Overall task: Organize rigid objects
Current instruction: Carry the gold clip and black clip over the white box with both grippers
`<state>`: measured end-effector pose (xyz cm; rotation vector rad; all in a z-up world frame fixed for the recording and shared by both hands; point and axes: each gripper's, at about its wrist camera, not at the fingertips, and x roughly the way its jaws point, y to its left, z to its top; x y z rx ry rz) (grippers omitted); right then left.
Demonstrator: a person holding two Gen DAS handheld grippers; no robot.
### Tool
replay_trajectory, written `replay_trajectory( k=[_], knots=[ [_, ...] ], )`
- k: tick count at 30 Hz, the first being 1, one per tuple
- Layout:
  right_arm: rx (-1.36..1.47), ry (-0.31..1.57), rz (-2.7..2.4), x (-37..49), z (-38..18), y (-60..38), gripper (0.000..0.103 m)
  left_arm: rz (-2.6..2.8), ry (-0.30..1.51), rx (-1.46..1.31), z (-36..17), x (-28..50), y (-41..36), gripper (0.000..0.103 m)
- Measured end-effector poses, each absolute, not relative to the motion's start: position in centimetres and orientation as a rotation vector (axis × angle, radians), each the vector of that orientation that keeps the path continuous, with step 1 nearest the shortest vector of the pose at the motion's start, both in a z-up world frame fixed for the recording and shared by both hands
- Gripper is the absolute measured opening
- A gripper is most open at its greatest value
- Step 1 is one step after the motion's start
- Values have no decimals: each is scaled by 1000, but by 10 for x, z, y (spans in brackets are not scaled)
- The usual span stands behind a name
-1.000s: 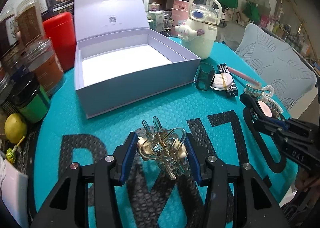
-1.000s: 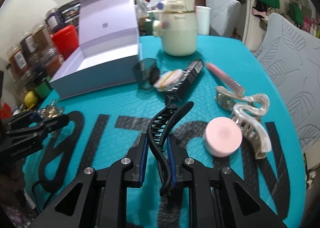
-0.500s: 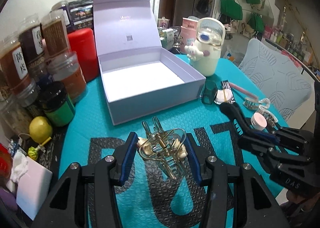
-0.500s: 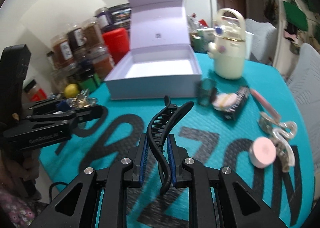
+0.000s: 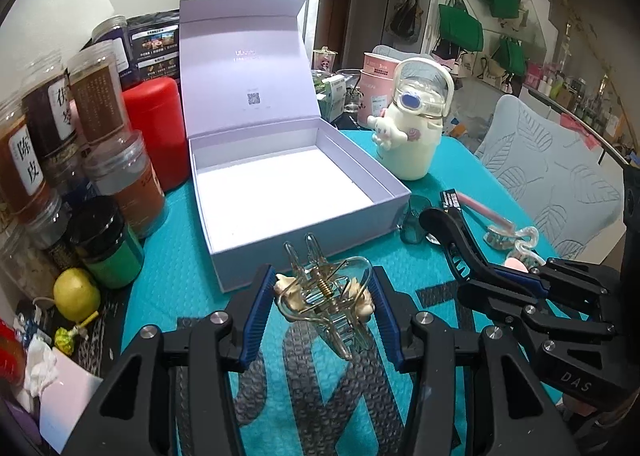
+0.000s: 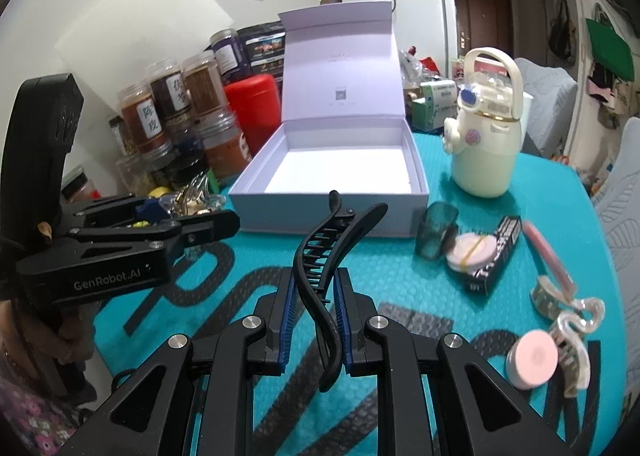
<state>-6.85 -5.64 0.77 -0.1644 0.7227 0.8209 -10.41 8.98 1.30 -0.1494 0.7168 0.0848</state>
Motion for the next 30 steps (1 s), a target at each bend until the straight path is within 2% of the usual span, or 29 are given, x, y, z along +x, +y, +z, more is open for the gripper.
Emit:
replay_trajectory(
  k=[17, 30],
  knots=[
    [-215, 667, 860, -22, 34, -34, 18, 106, 679, -161, 32, -62, 112, 48],
    [-231, 635, 870, 22, 42, 0, 18, 140, 704, -167, 25, -12, 142, 48]
  ],
)
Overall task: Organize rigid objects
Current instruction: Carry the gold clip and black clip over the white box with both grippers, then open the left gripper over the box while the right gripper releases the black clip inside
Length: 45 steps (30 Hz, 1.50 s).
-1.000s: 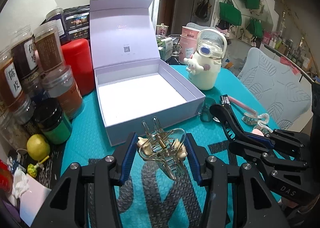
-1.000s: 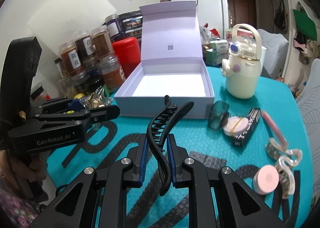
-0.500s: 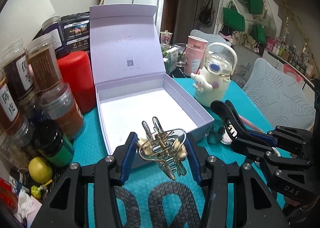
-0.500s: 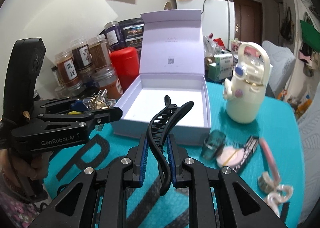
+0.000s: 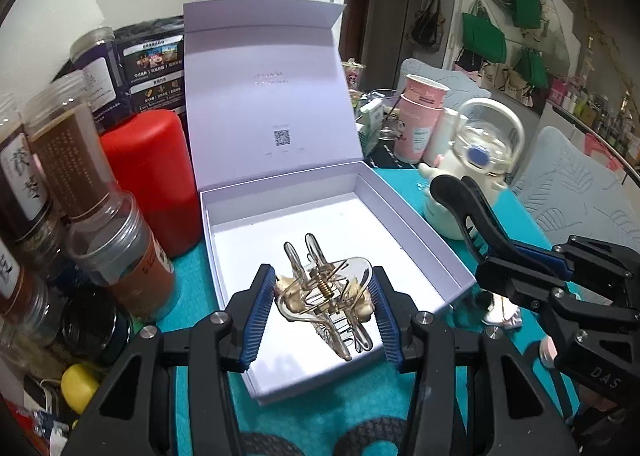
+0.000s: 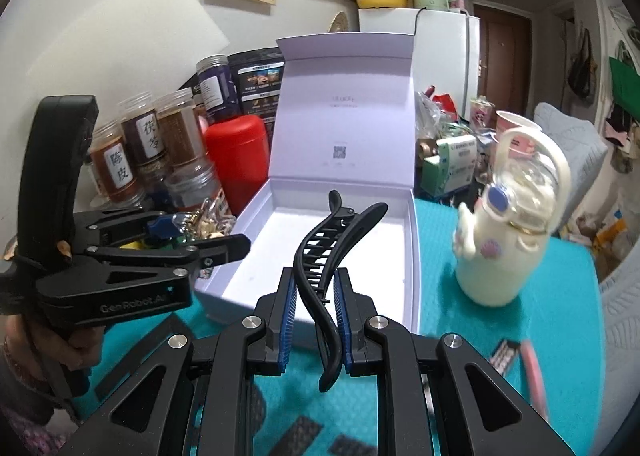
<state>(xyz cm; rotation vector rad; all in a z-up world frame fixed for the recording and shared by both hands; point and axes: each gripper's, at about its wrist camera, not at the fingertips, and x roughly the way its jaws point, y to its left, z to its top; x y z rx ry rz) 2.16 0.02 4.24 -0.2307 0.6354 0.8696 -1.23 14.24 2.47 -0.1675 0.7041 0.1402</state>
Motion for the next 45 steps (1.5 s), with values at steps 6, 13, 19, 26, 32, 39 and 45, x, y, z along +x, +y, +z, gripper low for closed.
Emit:
replay_trajectory(
  k=[6, 13, 19, 26, 32, 39, 45],
  knots=[
    [-238, 633, 881, 48, 39, 18, 18, 148, 707, -175, 24, 14, 156, 48],
    [-264, 627, 882, 78, 33, 40, 19, 161, 715, -164, 21, 46, 173, 48],
    [-272, 658, 895, 103, 21, 53, 18, 169, 740, -175, 12, 68, 186, 48],
    [-293, 691, 885, 124, 4, 68, 19, 196, 795, -161, -3, 92, 195, 48],
    [-305, 716, 866, 133, -9, 74, 19, 219, 850, -156, -20, 106, 197, 48],
    [-323, 753, 849, 139, -20, 77, 19, 245, 884, -169, -28, 114, 200, 48],
    [-306, 792, 846, 143, -23, 75, 25, 261, 877, -150, -27, 115, 199, 48]
  ],
)
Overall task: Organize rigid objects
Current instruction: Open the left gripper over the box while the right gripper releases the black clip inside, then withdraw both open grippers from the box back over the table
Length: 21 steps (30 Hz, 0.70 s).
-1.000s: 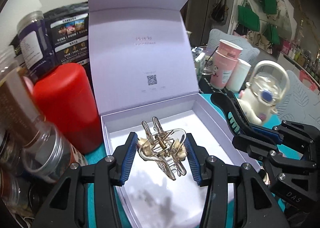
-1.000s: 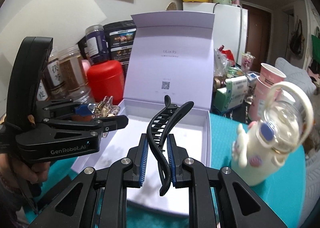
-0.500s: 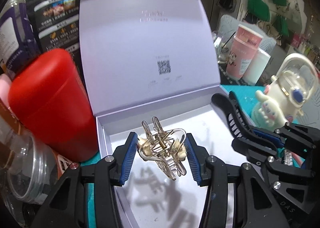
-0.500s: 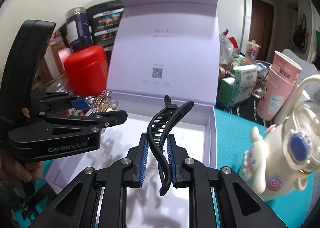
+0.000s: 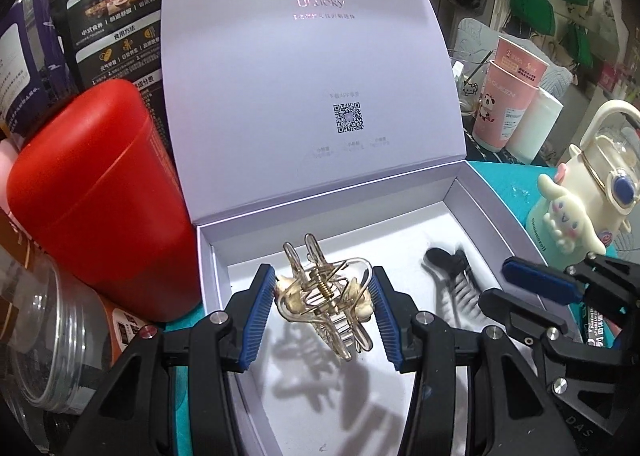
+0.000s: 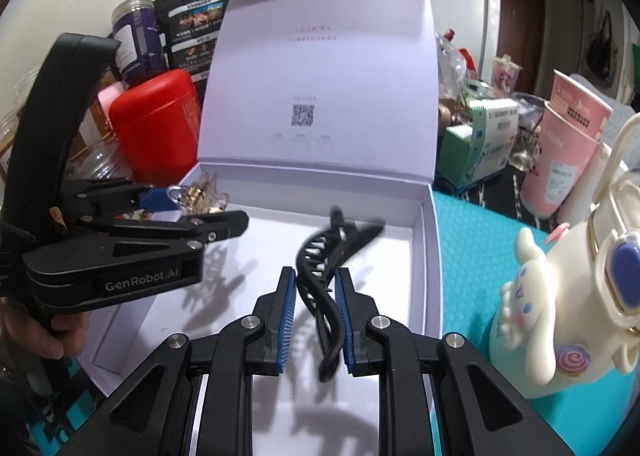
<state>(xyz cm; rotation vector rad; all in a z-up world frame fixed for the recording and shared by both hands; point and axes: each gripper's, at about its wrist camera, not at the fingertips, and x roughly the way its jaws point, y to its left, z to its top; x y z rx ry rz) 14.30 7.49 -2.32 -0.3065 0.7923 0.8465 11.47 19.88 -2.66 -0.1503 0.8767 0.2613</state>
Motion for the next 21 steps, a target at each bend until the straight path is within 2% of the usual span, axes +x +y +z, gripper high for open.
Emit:
replay_trajectory(
  k=[5, 9, 11, 12, 14, 15, 16, 21],
  knots=[
    [-320, 791, 825, 141, -20, 73, 41, 275, 902, -163, -29, 114, 199, 48],
    [-321, 808, 800, 140, -20, 70, 47, 271, 899, -162, -26, 111, 199, 48],
    [-320, 815, 795, 140, -18, 67, 47, 266, 905, -145, -25, 110, 197, 49],
    [-319, 814, 793, 139, -17, 66, 47, 265, 912, -149, -26, 110, 198, 52],
    [-321, 810, 790, 137, -15, 64, 48, 258, 917, -168, -27, 109, 199, 64],
    [-322, 809, 786, 136, -14, 63, 49, 260, 916, -173, -27, 108, 199, 77],
    [-324, 807, 782, 134, -13, 62, 50, 261, 911, -174, -26, 107, 199, 83],
    [-329, 803, 772, 128, -8, 58, 58, 263, 892, -178, -19, 100, 201, 83]
  ],
)
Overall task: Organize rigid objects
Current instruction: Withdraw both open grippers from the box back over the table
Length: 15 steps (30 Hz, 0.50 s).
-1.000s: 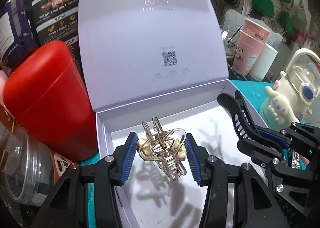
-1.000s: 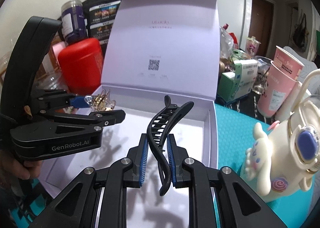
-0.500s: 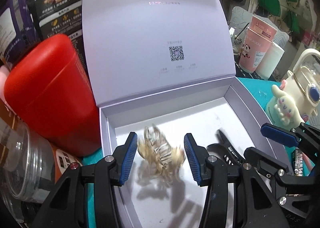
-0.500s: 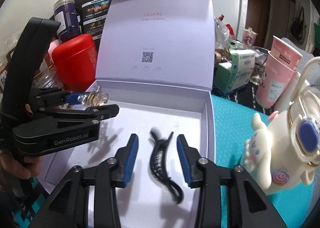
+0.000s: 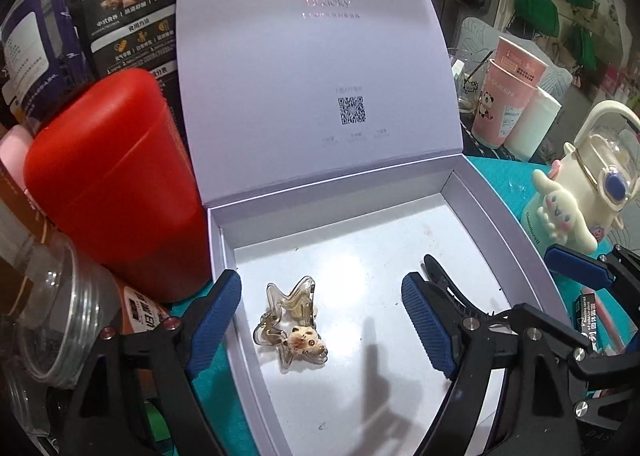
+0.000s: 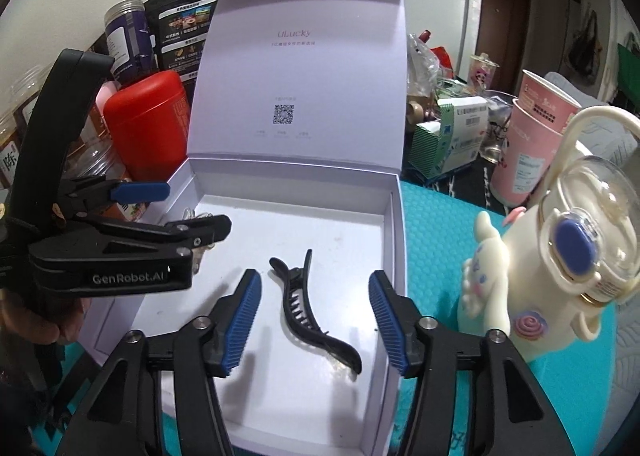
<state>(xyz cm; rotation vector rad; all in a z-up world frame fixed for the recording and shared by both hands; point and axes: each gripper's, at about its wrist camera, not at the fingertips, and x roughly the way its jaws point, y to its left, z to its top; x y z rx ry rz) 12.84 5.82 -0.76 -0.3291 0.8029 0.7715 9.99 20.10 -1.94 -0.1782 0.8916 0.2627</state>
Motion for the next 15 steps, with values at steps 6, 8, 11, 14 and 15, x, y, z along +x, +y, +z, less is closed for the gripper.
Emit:
replay_trajectory(
  k=[6, 8, 11, 14, 15],
  knots=[
    [-322, 788, 764, 119, 3, 53, 62, 264, 868, -180, -5, 90, 199, 103],
    [-319, 781, 760, 116, 8, 50, 63, 264, 847, -175, 3, 85, 197, 103],
    [-313, 763, 756, 110, 16, 46, 66, 258, 836, -168, 12, 79, 194, 103],
    [-307, 752, 756, 104, 25, 41, 66, 252, 818, -161, 22, 73, 188, 103],
    [-305, 748, 757, 103, 27, 40, 66, 250, 812, -160, 25, 71, 187, 103]
  ],
)
